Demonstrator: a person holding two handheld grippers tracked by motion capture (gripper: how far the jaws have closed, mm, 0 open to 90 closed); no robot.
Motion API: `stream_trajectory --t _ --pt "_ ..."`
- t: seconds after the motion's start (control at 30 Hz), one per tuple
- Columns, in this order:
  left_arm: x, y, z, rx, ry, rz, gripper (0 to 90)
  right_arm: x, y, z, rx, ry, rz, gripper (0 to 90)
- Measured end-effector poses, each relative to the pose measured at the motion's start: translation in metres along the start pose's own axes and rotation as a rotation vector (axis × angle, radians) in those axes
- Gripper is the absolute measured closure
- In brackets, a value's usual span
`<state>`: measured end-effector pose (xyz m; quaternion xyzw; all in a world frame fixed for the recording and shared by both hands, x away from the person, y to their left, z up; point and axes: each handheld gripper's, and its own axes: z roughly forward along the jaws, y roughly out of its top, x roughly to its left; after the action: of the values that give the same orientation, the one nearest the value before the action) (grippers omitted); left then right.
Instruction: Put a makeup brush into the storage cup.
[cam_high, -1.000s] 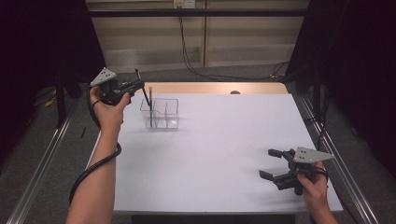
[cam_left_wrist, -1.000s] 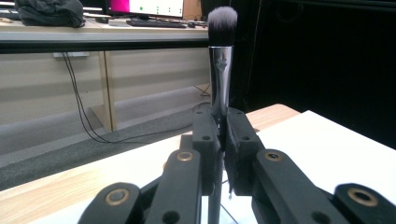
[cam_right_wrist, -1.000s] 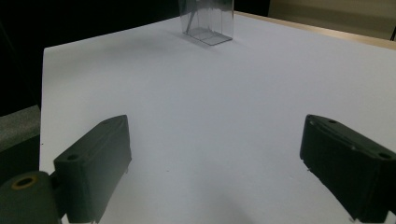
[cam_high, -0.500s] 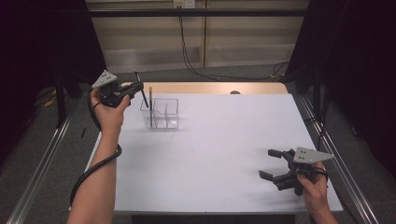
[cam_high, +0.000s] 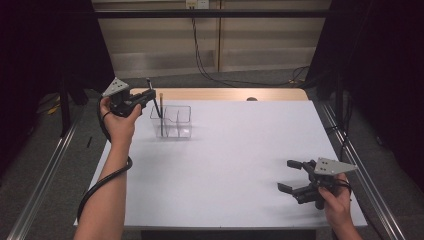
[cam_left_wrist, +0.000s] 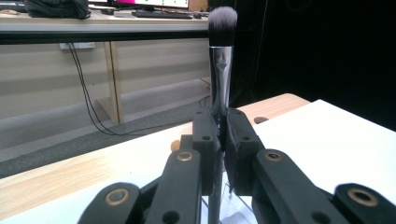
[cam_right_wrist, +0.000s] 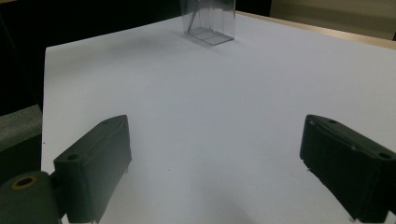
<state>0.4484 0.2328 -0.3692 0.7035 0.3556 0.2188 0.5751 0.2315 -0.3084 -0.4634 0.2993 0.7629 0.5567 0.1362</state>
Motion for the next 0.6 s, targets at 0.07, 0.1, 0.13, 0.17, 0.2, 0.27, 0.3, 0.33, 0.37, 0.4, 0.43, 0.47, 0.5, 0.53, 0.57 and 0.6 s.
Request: stream_trajectory --t 0.07,0.1,0.13,0.17,0.2,0.27,0.3,0.33,0.37,0.4,0.43,0.47,0.5,0.53,0.57,0.6 --pt "-0.0004 -0.0003 0.0005 0.001 -0.001 -0.003 84.0 0.0001 0.0001 0.0002 -0.001 0.002 -0.001 8.4" --pt "-0.0006 -0.0004 0.0007 0.001 -0.001 -0.004 84.0 0.0001 0.0001 0.0002 -0.001 0.002 -0.002 8.4" --pt "-0.0007 -0.0006 0.0009 -0.001 -0.001 -0.004 84.0 0.0002 0.0001 0.0002 -0.001 0.002 -0.002 8.4" --pt "-0.0010 -0.0007 0.0011 0.001 -0.002 -0.005 84.0 0.0001 0.0001 0.0001 0.000 0.002 0.000 8.4" --pt "-0.0007 -0.0008 0.0013 0.004 -0.004 0.000 83.9 0.0001 0.0000 0.0002 0.001 0.001 -0.001 8.4" --pt "-0.0010 -0.0017 0.0021 0.003 -0.003 0.004 84.0 0.0000 -0.0001 0.0003 0.000 0.004 0.000 8.4" --pt "-0.0017 -0.0022 0.0025 0.005 -0.003 -0.001 84.0 0.0001 0.0000 0.0003 0.001 0.002 -0.001 8.4" --pt "-0.0013 -0.0027 0.0027 0.009 -0.001 0.008 83.9 0.0001 0.0001 0.0004 0.000 0.002 -0.001 8.4" --pt "-0.0017 -0.0034 0.0031 0.008 -0.002 0.002 83.9 0.0002 0.0001 0.0003 -0.001 0.004 -0.001 8.4" --pt "-0.0020 -0.0040 0.0034 0.008 -0.001 0.000 84.0 0.0003 0.0002 0.0002 -0.001 0.003 -0.002 8.4" --pt "-0.0022 -0.0046 0.0037 0.007 -0.002 -0.004 84.0 0.0002 0.0002 0.0000 -0.001 0.003 -0.002 8.4" --pt "-0.0020 -0.0051 0.0039 0.008 -0.003 -0.002 83.9 0.0002 0.0002 -0.0001 -0.001 0.003 -0.002 8.4" --pt "-0.0020 -0.0056 0.0040 0.009 -0.001 -0.002 83.9 0.0001 0.0002 -0.0003 -0.002 0.002 -0.002 8.4" --pt "-0.0019 -0.0062 0.0040 0.011 -0.002 -0.004 84.0 0.0001 0.0002 -0.0004 -0.002 0.003 -0.002 8.4" --pt "-0.0019 -0.0062 0.0040 0.011 -0.002 -0.004 84.0 0.0002 0.0002 -0.0004 -0.002 0.003 -0.002 8.4" --pt "-0.0021 -0.0075 0.0043 0.013 -0.001 -0.006 83.9 0.0003 0.0001 -0.0003 -0.001 0.002 -0.002 8.4"
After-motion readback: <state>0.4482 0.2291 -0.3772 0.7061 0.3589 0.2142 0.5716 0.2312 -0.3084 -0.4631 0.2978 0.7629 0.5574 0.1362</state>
